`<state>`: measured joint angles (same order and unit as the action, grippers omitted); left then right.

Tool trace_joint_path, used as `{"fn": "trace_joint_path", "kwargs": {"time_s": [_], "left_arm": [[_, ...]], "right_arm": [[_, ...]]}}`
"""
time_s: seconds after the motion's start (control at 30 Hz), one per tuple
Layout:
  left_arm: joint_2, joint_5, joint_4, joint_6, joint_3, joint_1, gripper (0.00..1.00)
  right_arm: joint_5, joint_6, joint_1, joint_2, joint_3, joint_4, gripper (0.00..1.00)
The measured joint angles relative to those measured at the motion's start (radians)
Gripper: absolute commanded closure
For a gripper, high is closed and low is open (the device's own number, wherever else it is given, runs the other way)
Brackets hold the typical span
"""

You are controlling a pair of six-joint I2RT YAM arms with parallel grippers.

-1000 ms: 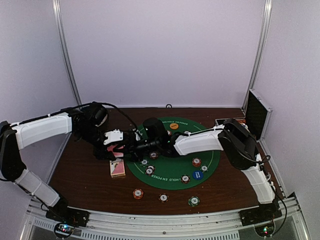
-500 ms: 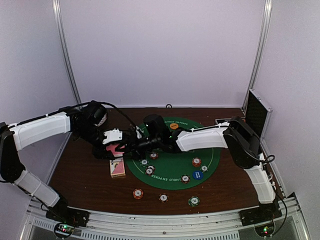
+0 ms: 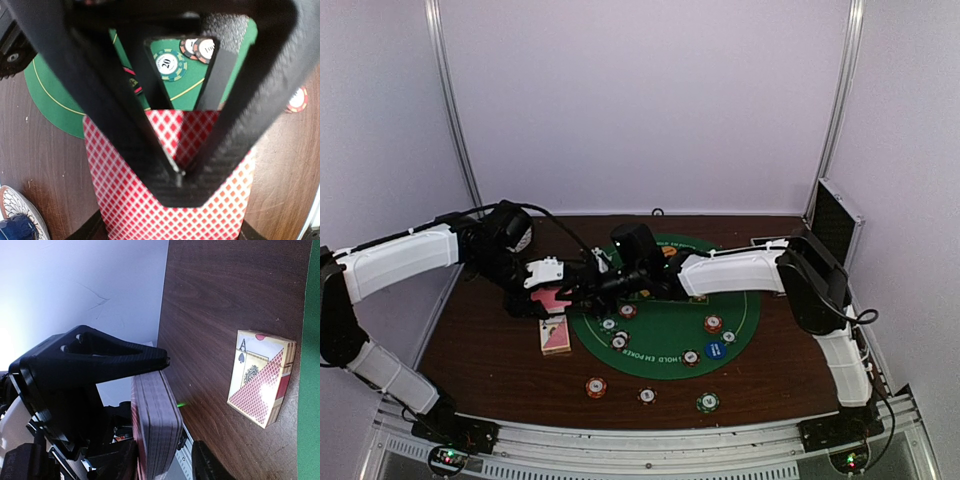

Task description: Distribute texas hold em gaming equipment

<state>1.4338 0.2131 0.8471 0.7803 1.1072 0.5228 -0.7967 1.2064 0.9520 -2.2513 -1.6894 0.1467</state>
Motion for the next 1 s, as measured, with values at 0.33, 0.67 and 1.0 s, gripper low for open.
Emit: {"fn": "trace_joint_path", "kwargs": {"time_s": [0.33, 0.67, 1.0], "left_arm": [[-0.003, -0.002, 0.015, 0.003, 0.0, 0.0, 0.46], [-0.003, -0.008, 0.019, 0.006, 0.0, 0.0, 0.46], [-0.003, -0.017, 0.023, 0.007, 0.0, 0.0, 0.46]], "right_arm": [[0.0, -0.018, -0.011, 0.024, 0.002, -0.047, 0.64], [-0.009, -0.026, -0.016, 0.025, -0.003, -0.067, 0.7], [-0.019, -0.019, -0.015, 0.025, -0.008, -0.06, 0.83]]}}
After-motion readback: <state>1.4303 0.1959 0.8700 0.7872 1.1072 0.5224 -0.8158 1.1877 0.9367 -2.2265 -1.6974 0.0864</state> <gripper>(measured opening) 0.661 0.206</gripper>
